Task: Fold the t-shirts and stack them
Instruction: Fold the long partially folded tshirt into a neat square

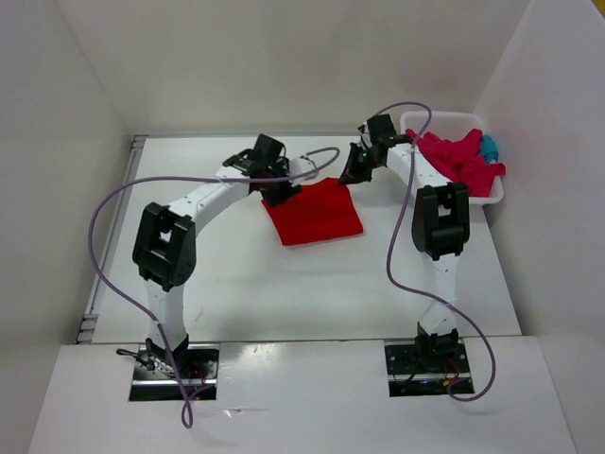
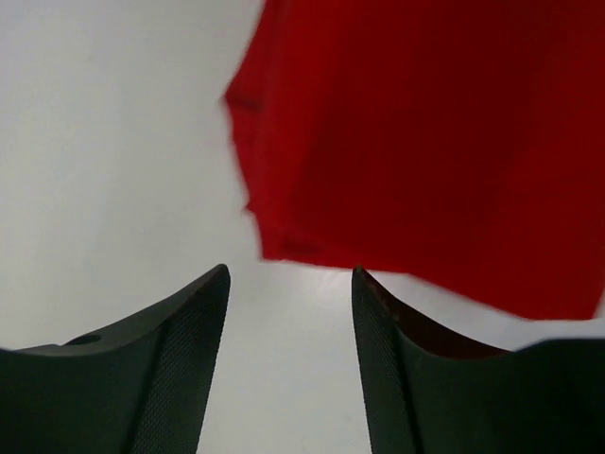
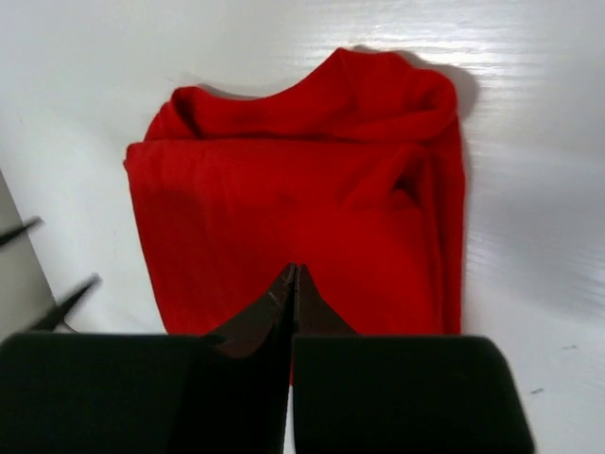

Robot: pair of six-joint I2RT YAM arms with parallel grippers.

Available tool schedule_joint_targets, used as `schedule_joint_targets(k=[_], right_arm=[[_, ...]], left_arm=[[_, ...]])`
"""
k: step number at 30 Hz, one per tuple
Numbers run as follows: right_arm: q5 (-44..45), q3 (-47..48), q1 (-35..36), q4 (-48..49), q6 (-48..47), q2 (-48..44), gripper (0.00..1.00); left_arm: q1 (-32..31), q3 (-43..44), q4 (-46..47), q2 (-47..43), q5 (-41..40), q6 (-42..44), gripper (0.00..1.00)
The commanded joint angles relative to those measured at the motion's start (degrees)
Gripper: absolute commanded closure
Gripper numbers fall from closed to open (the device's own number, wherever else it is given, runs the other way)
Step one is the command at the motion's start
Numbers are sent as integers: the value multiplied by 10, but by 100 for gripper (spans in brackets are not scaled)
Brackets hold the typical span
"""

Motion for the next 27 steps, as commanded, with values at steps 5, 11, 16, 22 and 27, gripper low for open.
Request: schedule_joint_targets(k=[5,11,16,22,27], right_arm=[[50,81,21,-8,-26,84,100],[99,271,21,-77,-26,197,100],[118,385,26,-114,-26,240,100],[158,395,32,-128,-38,162,76],[198,297,37,-135,-60,13,53]], left_arm=[[-35,-41,40,29,78,-67,36],[-35,-35,58,35,64,-97,36],[-35,-41,36,17,82,-138,30],[-35,-75,23,-34,93,-197,3],[7,-99,12,-46,169,-282,0]])
